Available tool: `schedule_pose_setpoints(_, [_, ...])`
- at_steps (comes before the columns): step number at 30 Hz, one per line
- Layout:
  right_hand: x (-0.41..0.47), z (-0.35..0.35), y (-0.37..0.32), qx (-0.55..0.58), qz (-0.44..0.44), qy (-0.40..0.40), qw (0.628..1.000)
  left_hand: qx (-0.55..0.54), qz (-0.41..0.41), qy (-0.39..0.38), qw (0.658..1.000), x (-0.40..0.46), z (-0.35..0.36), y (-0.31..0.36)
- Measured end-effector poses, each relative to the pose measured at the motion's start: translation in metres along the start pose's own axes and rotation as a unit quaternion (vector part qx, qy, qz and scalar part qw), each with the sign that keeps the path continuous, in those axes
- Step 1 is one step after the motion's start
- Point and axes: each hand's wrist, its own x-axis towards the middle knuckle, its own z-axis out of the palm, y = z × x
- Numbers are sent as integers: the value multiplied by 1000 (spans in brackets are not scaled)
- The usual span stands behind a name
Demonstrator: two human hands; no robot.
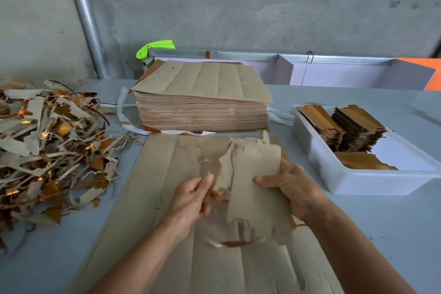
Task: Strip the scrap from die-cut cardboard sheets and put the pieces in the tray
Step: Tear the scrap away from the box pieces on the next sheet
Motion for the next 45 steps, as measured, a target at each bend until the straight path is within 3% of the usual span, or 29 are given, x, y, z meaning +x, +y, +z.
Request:
schedule_pose_setpoints(3, [-2,-23,-6,-101,-33,-25,994,-1,-6,41,999,9,-22,3])
schedule_pose_setpoints(8, [-10,-40,-9,-273,-59,-183,943,204,-13,41,978,23,-36,14])
schedule_pose_setpoints(10, [-13,-33,-9,-303,-84,-204,927,150,-46,22,987,25,-26,25])
schedule_pose_setpoints(11, [-15,-28,-10,-321,-97,-209,919,71,-109,-11,991,26,-20,30])
schedule_pose_setpoints(14, [-18,-13,-9,-396,-141,-224,879,-103,-261,-134,950,26,-4,42])
schedule_pose_setpoints(17, [-20,-2,-9,-452,-160,-235,845,-125,-261,-113,950,33,7,37])
schedule_pose_setpoints(20, [-20,-8,-7,-430,-125,-214,868,-191,-195,-67,960,38,10,35])
schedule_pose_setpoints(24, [-19,-31,0,-319,-60,-154,933,-290,-91,15,953,46,-6,39])
schedule_pose_setpoints(26, [-18,-37,3,-299,-35,-125,945,-322,-40,17,946,50,-16,43])
schedule_pose_setpoints(33, [-20,-70,-9,-238,20,-105,965,-234,47,112,965,55,-42,43])
schedule_pose_setpoints(37, [-29,-87,-18,-126,-38,-137,982,-188,64,65,978,49,-46,46])
schedule_pose_setpoints(41, [-19,-65,-28,-13,-97,-146,984,-131,23,11,991,45,-25,55])
schedule_pose_setpoints(45, [-1,-25,-29,27,-87,-101,991,-65,17,-35,997,40,-3,58])
